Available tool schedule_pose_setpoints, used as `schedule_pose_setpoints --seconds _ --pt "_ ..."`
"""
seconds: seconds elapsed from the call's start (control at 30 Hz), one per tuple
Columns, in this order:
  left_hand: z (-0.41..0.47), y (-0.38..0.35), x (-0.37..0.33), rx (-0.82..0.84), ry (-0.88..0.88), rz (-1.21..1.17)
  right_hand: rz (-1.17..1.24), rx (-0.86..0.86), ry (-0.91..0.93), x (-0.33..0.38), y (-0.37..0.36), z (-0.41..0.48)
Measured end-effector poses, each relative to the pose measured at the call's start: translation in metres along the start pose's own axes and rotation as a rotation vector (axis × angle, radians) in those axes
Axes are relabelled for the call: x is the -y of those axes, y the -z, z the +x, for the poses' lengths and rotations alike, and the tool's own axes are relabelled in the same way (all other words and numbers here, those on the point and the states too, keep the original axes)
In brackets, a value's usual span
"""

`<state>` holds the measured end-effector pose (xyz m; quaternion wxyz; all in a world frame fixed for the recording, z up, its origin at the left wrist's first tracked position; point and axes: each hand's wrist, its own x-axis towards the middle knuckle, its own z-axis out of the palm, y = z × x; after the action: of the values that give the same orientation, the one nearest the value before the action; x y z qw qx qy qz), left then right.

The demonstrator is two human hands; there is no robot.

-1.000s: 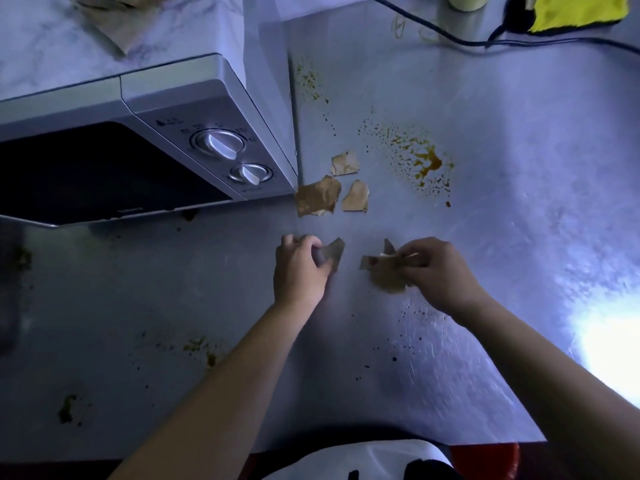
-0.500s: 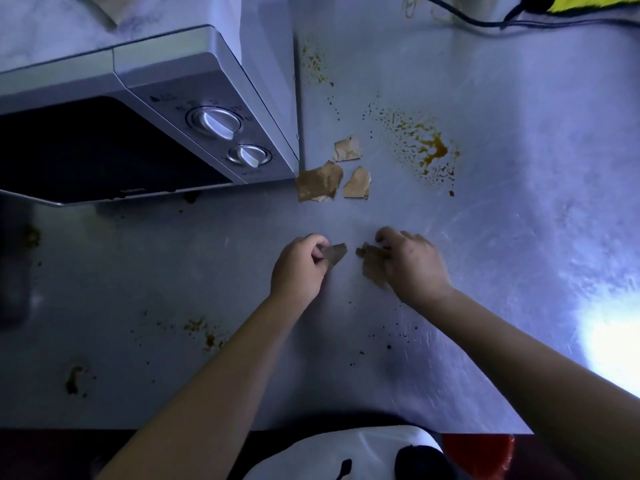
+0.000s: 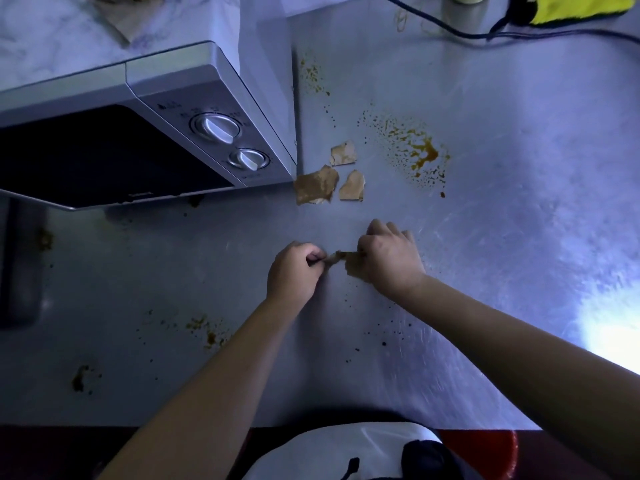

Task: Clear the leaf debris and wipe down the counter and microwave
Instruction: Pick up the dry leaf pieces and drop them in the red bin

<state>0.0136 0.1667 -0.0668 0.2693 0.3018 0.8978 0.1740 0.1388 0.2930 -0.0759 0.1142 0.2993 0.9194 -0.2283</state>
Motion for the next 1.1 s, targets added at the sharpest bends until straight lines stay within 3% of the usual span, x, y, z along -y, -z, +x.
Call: schedule_pose_setpoints --seconds 0.2,0.33,0.43,0.63,0.77,0.93,1.0,1.1 --pt "-0.001 0.005 0.0 -0.033 0.055 -0.236 0.011 -0.068 0.042 -0.005 -0.003 -0.001" --pt "0.002 0.008 -0.004 -0.005 0.182 -0.406 0.066 0.002 0.038 -0.01 0.004 -0.009" --pt "-0.001 0.008 -0.006 0.001 0.225 -0.511 0.342 -0.058 0.047 -0.015 0.011 -0.019" --pt "-0.013 0.011 -0.022 0.257 0.185 -0.702 1.291 -0.038 -0.12 -0.018 0.022 -0.049" --pt "-0.017 0.01 -0.032 0.485 0.126 -0.789 1.361 -0.081 -0.17 -0.022 0.017 -0.058" --pt "-0.008 0.015 -0.037 0.627 0.121 -0.874 1.444 -0.049 -0.178 -0.032 0.024 -0.054" --pt "0.001 0.015 -0.042 0.539 0.128 -0.859 1.413 -0.052 -0.2 -0.037 0.032 -0.043" --pt "0.021 0.012 -0.045 0.105 0.109 -0.439 1.141 -0.134 -0.163 -0.044 0.049 -0.015"
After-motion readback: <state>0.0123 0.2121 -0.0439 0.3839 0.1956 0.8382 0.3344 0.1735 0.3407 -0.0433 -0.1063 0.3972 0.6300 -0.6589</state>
